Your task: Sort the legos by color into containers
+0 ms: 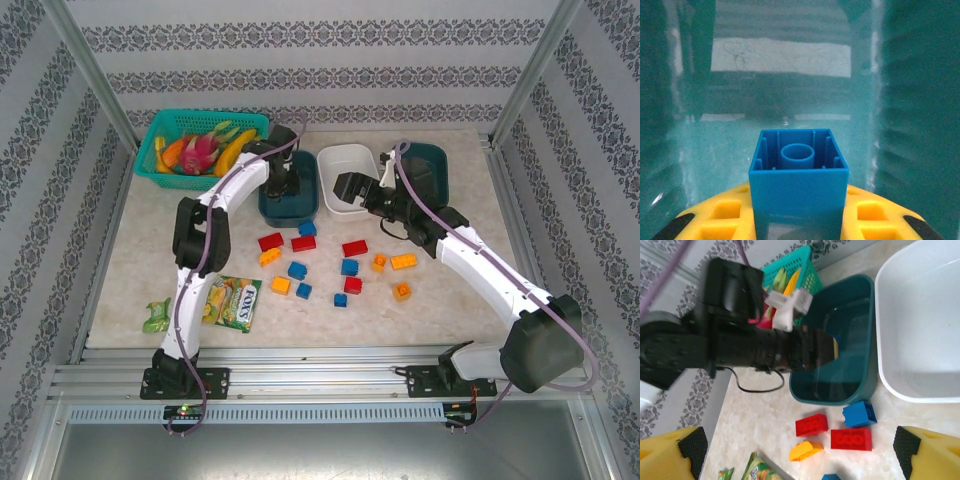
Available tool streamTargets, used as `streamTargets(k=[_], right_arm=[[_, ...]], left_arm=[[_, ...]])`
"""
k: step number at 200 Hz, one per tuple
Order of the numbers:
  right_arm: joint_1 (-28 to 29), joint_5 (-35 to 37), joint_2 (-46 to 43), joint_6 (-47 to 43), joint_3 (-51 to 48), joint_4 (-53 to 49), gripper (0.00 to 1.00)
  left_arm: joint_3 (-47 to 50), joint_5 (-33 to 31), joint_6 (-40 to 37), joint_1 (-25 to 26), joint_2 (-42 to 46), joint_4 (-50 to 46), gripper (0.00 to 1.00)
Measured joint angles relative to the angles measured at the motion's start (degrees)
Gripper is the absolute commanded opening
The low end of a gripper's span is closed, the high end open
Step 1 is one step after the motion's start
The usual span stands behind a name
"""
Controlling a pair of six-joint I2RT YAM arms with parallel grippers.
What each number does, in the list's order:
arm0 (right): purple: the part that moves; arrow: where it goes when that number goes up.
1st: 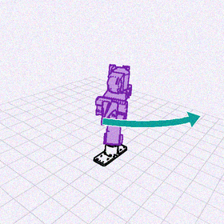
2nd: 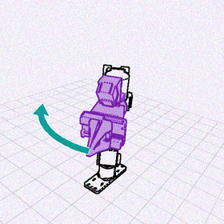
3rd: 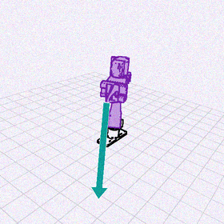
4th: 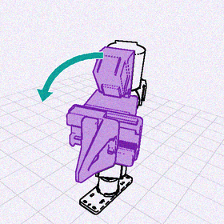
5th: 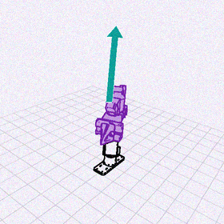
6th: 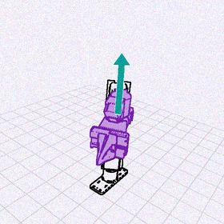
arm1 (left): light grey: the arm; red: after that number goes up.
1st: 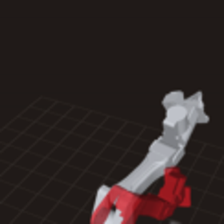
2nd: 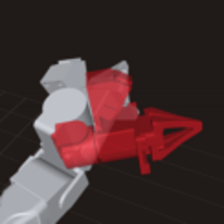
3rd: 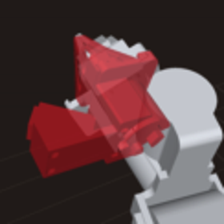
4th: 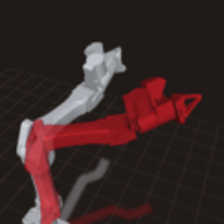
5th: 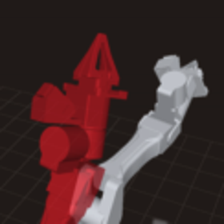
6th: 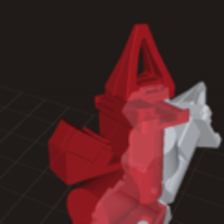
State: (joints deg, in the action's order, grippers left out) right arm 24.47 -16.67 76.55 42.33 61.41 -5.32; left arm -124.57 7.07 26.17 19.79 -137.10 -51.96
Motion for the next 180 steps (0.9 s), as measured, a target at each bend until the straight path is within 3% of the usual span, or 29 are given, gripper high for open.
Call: streamTargets(k=[32,82,131,159,180], right_arm=[[-0.37,1.09,0.0,0.7,0.0,1.18,0.98],[-0.39,3.26,-0.7,0.61,-0.57,-0.48,0.97],[-0.7,6.56,-4.15,-2.34,-0.94,-6.69,0.98],[-0.46,9.84,-6.6,-5.22,-0.66,-13.68,0.96],[-0.22,13.31,-8.24,-5.53,-0.46,-20.57,0.91]], left_arm=[[-2.32,0.42,0.48,0.11,-3.76,-0.2,0.32],[-3.61,0.85,2.43,0.11,-4.94,-0.94,0.58],[-5.11,0.83,2.82,0.11,-3.91,-1.81,0.65],[-3.93,1.09,3.61,0.13,2.99,-1.88,0.71],[2.6,2.69,4.0,0.28,15.1,0.74,0.75]])
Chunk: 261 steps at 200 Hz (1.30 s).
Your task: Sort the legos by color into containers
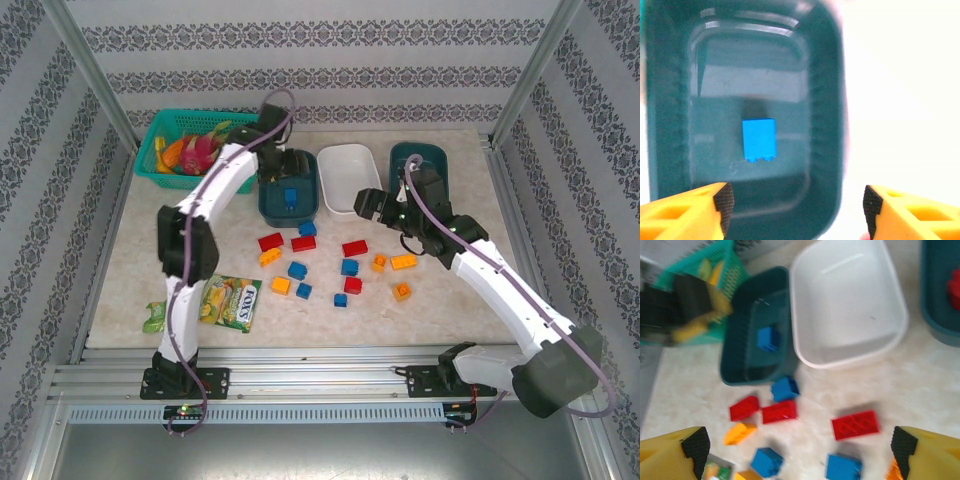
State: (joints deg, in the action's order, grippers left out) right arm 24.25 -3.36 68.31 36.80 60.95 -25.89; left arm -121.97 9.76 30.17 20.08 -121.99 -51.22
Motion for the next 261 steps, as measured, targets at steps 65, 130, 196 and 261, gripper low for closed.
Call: streamTargets(k=[65,130,196,261], right_arm=[[-8.07,6.91,-0.76,7.89,-5.4,-18.62,0.82],[-14.36,2.56,13.97,21.99,-9.42,-13.64,0.81],[-14.36,0.87,23.93,33.88,-7.74,-7.74,0.74],[-13.42,0.46,28.74,39.71,-5.38,-6.05,0.44]], left_arm=[[42.8,10.16,4.61,4.79,39.5,21.03,0.79],[69.29,12.5,9.2,12.57,50.4,31.23,0.84],[68.85,10.73,9.84,13.16,53.75,37.09,0.85],[67.17,9.86,9.79,13.68,53.53,37.09,0.85]])
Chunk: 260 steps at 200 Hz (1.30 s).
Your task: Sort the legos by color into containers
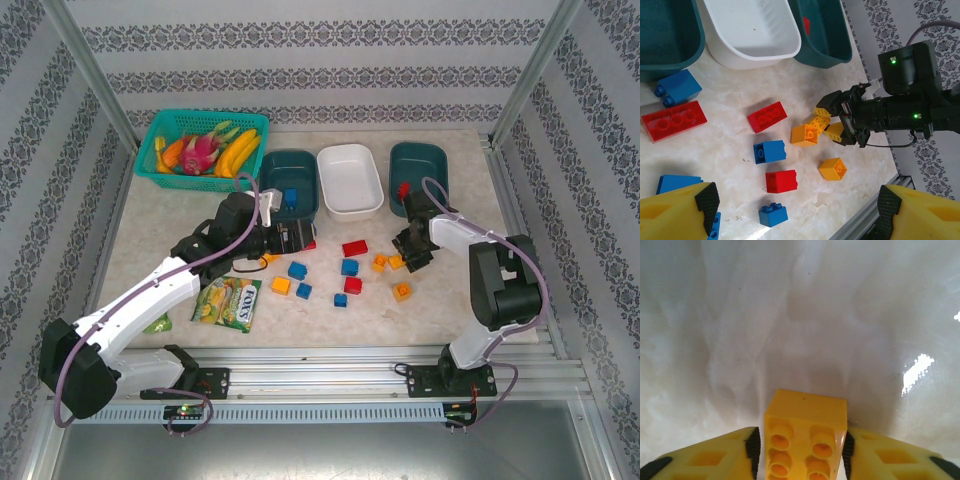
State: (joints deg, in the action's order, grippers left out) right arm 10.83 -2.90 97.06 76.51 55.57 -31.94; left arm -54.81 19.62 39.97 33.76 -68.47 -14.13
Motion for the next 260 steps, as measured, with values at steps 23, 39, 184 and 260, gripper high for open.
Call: streamTargets(k=[23,39,184,260], right_arm=[[0.7,0.31,0.33,1.51,0.11,-0.35,0.39],[0.7,0.42,0.33,1.97,0.37,-0.66,0.35],[11.1,5.29,20.65,-32.33,48.7,-5.18,0.28],[8.37,-0.02,46.88,-37.31,75.69,-16.96,0.43]], left_arm=[[-0.31,0.0,0.02,0.0,-0.61,0.0,0.85],[-0.94,-0.11,0.02,0.0,-1.29,-0.02,0.85],[-26.08,-0.5,3.87,-11.74,-22.88,-3.1,0.9],[-30.86,0.33,3.39,-13.25,-27.47,-7.23,0.86]])
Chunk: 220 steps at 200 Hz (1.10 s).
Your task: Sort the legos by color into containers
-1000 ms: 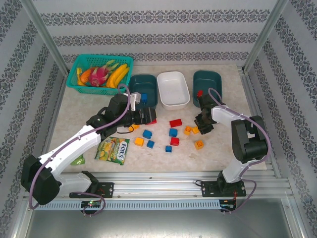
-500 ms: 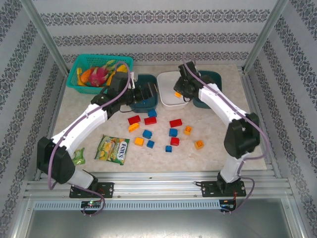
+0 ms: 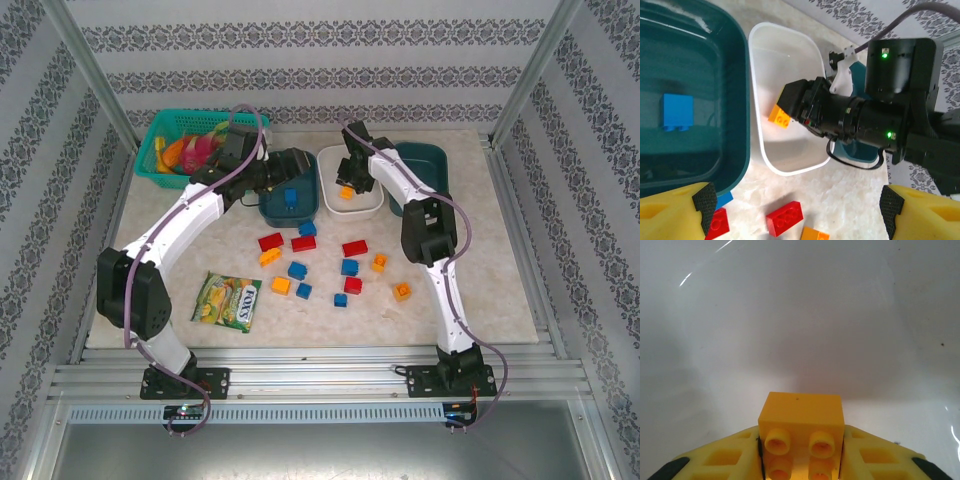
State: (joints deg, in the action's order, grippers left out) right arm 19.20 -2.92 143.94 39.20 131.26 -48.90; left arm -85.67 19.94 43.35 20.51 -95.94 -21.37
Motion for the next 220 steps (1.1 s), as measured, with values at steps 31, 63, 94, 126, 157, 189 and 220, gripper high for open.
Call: streamTargets(k=[31,63,94,126,157,189,220], right_arm=[[-0.42,-0.85,0.98,-0.02,3.02,-3.63,0.61],[-0.31,-1.07,-0.7,-0.48,4.87,-4.87,0.66],[0.13,-0.96,-9.68,-1.88,1.75,-4.17,0.66],[3.17,0.0,-33.79,-5.16,-16.87,5.25,0.67],[7.82,-1.75,-60.87,-6.69,-45.79,19.74,0.69],[11.04,-3.28,-76.72,-6.88,-70.77,27.87,0.72],[14.95,-6.29,-84.94,-5.16,-88.89,30.23,0.79]], left_arm=[[0.81,-0.02,-0.9,0.0,0.61,-2.54,0.86],[4.04,-0.09,-1.92,0.0,4.07,-5.62,0.85],[8.44,-0.35,-2.99,0.0,10.03,-8.74,0.84],[12.87,-0.52,-4.79,0.24,15.82,-11.74,0.81],[17.05,-1.33,-8.07,3.43,18.62,-15.32,0.77],[19.98,-2.69,-10.8,9.75,18.21,-18.16,0.74],[20.57,-5.4,-11.74,14.49,13.2,-18.67,0.75]])
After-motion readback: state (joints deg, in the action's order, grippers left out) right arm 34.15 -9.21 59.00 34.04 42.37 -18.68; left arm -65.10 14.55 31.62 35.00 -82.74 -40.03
